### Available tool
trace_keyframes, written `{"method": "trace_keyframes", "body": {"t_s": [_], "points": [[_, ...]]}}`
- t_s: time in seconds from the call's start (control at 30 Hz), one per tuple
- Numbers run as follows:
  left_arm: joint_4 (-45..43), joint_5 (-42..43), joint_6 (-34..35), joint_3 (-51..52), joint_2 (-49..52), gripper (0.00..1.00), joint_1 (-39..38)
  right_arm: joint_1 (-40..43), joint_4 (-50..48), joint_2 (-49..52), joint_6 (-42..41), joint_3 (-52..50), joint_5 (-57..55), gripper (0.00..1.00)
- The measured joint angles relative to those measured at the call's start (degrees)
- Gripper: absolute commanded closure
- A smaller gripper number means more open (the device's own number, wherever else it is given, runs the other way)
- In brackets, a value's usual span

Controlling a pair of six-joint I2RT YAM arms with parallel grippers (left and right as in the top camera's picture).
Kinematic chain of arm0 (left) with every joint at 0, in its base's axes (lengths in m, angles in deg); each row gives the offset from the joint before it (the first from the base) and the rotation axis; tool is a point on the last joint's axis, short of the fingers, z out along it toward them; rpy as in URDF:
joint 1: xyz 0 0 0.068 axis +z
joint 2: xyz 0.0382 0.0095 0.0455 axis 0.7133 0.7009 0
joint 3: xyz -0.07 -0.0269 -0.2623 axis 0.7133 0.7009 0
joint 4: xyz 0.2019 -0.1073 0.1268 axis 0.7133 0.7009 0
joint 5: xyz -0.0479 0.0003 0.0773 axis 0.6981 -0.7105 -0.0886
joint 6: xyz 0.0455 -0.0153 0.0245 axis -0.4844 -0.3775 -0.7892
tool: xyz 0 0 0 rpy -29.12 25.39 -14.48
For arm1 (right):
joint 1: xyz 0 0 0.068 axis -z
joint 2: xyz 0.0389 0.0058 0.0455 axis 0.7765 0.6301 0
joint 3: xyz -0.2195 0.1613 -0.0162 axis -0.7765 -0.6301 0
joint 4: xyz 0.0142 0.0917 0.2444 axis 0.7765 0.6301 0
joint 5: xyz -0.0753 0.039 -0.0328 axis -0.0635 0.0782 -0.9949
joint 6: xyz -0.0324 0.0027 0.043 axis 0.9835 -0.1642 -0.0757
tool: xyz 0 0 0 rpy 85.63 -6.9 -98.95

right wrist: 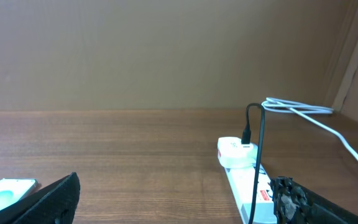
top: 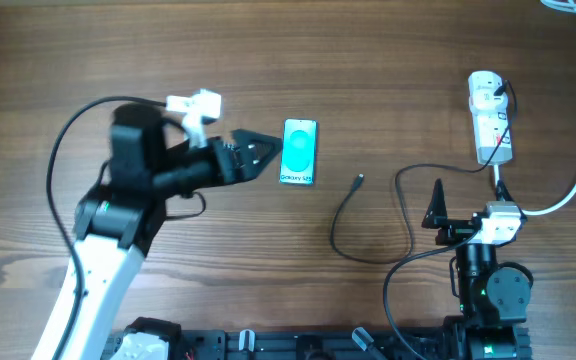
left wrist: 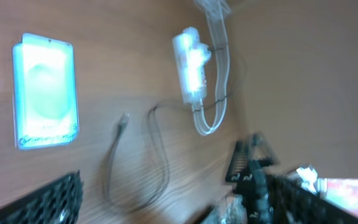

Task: Plug charger to phone and switch on socket
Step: 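Reach the left gripper forward over the light-blue phone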

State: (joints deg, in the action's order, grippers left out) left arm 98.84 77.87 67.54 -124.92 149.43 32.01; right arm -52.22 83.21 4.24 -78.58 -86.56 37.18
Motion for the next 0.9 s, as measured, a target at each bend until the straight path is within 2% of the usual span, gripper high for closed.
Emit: {"method": "trace_keyframes", "body": {"t_s": [0.1,0.13,0.2,0.33,0.53,0.6,0.73,0.9], "points": [[15.7,-12.0,-1.5,-13.9,8.9,0.0,-6.8,0.0,0.0,0.0,0.0,0.0,0.0,0.0],[23.5,-17.0,-1.7,-20.6,13.1,0.01,-9.0,0.0,0.0,0.0,0.0,0.0,0.0,0.0],[32.5,-24.4,-2.4,-30.9,20.6,0.0,-12.0,0.0,0.0,0.0,0.0,0.0,0.0,0.0],[41.4,-30.3,-3.8,-44.5,32.2,0.0,-14.5,0.0,0.0,0.0,0.0,0.0,0.0,0.0],[43.0,-33.2,-4.7,-48.6,43.9,0.0,-14.7,0.0,0.0,0.0,0.0,0.0,0.0,0.0],[38.7,-33.4,-4.7,-48.6,47.0,0.0,-14.8,0.0,0.0,0.0,0.0,0.0,0.0,0.0],[33.8,-33.6,-4.7,-48.6,49.4,0.0,-14.8,0.0,0.0,0.0,0.0,0.0,0.0,0.0],[33.0,-33.6,-4.7,-48.7,49.7,0.0,-15.1,0.0,0.0,0.0,0.0,0.0,0.0,0.0]]}}
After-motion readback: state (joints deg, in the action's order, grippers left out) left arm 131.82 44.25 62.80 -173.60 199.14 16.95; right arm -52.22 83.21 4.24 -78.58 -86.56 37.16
